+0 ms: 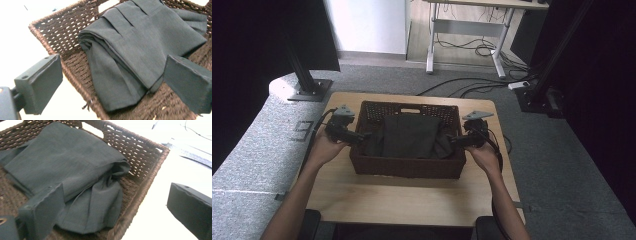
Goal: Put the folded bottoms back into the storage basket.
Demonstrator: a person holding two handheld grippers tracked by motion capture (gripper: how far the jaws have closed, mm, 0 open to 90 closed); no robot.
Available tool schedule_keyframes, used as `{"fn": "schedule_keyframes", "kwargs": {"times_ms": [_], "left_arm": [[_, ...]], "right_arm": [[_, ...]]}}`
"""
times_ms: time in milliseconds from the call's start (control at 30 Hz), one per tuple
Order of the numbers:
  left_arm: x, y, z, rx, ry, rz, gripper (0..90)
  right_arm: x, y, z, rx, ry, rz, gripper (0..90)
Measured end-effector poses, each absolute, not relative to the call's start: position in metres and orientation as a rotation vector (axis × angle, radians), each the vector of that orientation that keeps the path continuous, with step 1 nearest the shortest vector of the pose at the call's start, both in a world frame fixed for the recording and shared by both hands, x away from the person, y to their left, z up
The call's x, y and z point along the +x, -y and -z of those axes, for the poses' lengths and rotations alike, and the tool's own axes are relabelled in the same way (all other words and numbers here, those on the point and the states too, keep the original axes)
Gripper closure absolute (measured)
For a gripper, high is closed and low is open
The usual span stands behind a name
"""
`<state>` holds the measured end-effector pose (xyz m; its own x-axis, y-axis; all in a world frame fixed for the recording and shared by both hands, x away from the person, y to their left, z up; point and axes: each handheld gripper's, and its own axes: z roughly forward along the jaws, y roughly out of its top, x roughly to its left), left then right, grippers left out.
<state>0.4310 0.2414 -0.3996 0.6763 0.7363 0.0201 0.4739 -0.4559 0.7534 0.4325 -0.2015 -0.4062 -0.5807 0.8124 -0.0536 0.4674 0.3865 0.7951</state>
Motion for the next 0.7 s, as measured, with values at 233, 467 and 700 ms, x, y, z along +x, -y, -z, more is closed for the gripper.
{"fn": "schedule_keyframes", "kwargs": {"times_ms": [233, 467, 700], "left_arm": [[0.410, -0.253, 0.400, 2.097, -0.898, -0.446, 0.4], [0.390, -0.262, 0.404, 2.095, -0.875, -0.472, 0.2], [0.372, -0.270, 0.420, 2.107, -0.881, -0.477, 0.2]], "right_arm": [[0.410, 0.209, 0.404, 1.071, -2.201, -1.083, 0.0], [0.389, 0.218, 0.407, 1.049, -2.193, -1.089, 0.0], [0.372, 0.231, 0.415, 1.056, -2.176, -1.080, 0.0]]}}
